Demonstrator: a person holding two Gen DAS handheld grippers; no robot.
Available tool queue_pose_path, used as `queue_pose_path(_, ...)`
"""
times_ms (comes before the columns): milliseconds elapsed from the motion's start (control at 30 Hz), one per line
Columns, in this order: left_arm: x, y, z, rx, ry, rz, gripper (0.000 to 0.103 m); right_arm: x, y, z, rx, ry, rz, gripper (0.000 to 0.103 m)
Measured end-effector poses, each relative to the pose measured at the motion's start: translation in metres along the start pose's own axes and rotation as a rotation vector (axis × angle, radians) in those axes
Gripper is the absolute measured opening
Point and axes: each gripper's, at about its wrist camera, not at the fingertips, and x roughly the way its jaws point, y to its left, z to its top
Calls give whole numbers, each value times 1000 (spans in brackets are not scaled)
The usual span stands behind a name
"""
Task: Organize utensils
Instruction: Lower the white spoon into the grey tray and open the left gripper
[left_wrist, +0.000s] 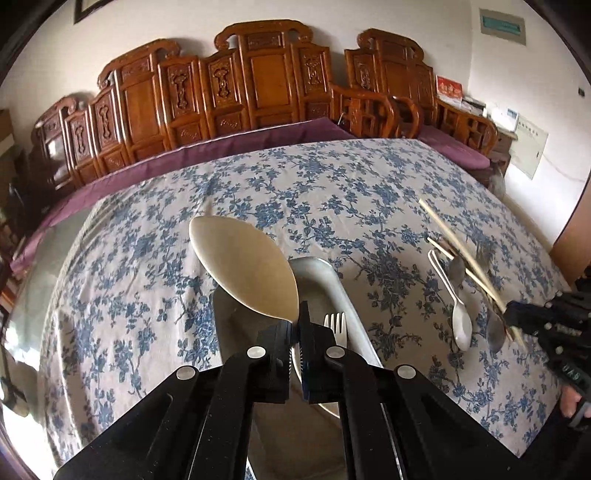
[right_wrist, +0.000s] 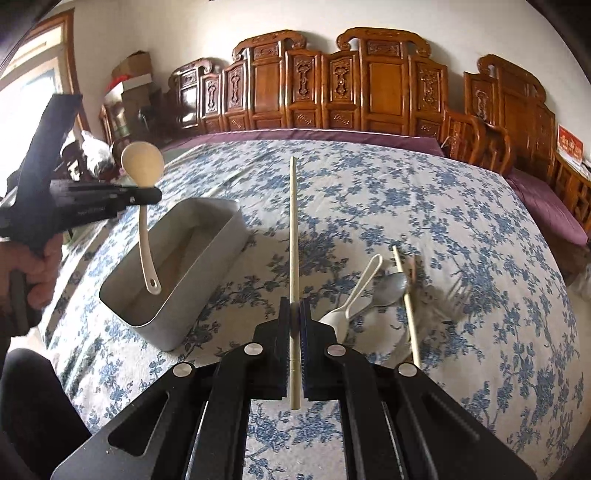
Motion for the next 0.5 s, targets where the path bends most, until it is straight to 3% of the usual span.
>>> queue_pose_path(267, 25, 5, -19, 6, 127, -11, 3, 5, 14, 0, -17, 13, 18, 6)
queue_pose_path(467, 34, -2, -30, -18, 144, -33, 5, 0, 30, 5, -21, 0, 48, 6)
queue_pose_path(500, 34, -2, -31, -23, 144, -31, 12, -1, 33, 6, -22, -1, 53, 6)
